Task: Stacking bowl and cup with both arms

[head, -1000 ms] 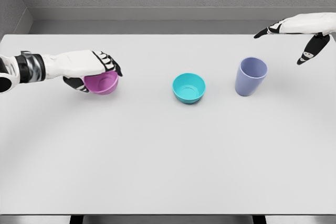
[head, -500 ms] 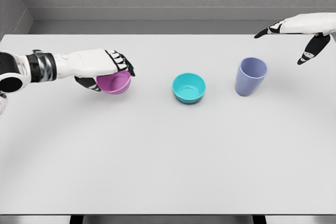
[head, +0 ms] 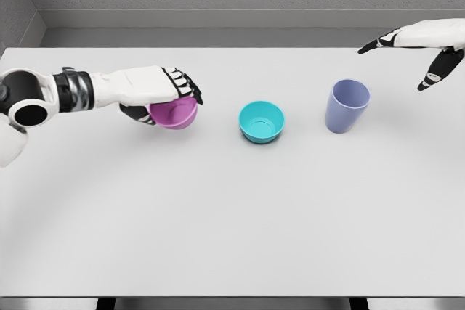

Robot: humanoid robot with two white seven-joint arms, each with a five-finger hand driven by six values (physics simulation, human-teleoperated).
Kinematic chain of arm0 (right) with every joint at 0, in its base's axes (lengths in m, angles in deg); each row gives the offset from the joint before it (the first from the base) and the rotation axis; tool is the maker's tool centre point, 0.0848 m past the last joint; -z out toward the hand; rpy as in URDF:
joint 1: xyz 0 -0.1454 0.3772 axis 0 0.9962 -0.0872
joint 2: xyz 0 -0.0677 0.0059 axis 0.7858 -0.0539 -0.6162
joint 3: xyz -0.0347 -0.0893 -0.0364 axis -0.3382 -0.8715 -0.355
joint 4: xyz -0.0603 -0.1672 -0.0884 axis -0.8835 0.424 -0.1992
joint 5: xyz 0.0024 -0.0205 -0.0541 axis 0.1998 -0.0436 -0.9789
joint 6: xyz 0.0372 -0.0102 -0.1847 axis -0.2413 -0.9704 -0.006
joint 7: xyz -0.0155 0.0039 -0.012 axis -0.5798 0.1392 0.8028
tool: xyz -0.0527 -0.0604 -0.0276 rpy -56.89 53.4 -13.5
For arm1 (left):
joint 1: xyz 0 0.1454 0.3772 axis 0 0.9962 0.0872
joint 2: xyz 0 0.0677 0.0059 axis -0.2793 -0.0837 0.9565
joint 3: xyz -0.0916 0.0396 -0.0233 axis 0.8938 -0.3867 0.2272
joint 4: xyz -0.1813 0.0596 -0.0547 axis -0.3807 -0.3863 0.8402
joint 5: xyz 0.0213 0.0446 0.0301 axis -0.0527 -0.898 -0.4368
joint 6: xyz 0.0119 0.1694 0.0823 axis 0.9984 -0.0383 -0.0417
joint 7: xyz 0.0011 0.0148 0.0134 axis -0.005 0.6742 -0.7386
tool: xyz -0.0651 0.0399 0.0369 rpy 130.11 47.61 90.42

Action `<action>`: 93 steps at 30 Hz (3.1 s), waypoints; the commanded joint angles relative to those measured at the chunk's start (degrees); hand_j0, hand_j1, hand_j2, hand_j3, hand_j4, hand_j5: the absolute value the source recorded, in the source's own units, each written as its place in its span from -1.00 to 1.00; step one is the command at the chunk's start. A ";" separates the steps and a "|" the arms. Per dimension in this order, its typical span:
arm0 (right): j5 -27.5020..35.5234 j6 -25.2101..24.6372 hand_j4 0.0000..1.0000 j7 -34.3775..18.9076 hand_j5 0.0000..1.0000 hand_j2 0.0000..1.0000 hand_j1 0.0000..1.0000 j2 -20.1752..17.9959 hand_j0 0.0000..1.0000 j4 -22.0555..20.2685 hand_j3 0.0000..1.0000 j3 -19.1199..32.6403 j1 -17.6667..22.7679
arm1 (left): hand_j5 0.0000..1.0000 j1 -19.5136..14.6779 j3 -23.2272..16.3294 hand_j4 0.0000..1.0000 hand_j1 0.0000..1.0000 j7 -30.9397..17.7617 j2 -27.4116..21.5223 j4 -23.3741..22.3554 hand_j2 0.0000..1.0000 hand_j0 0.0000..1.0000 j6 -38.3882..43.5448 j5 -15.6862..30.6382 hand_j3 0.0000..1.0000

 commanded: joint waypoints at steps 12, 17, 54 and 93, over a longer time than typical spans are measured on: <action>0.21 -0.13 1.00 0.02 1.00 1.00 1.00 0.03 1.00 0.00 1.00 0.07 0.00 | 0.12 -0.88 -0.39 0.12 0.12 0.07 2.93 -0.09 0.12 0.12 0.16 -0.02 0.12; 0.30 -0.13 1.00 0.02 1.00 1.00 1.00 0.12 1.00 0.00 1.00 0.07 0.00 | 0.12 -1.06 -0.39 0.12 0.12 0.07 3.72 -0.09 0.12 0.12 0.16 -0.02 0.12; 0.21 -0.13 1.00 0.02 1.00 1.00 1.00 0.03 1.00 0.00 1.00 0.07 0.00 | 0.10 -5.80 -4.08 0.10 0.10 0.07 12.95 -3.16 0.10 0.10 0.16 -5.47 0.10; 0.30 -0.13 1.00 0.02 1.00 1.00 1.00 -0.14 1.00 0.00 1.00 0.07 0.09 | 0.09 -8.79 -5.83 0.09 0.09 0.07 21.57 -11.43 0.09 0.09 0.16 -10.04 0.09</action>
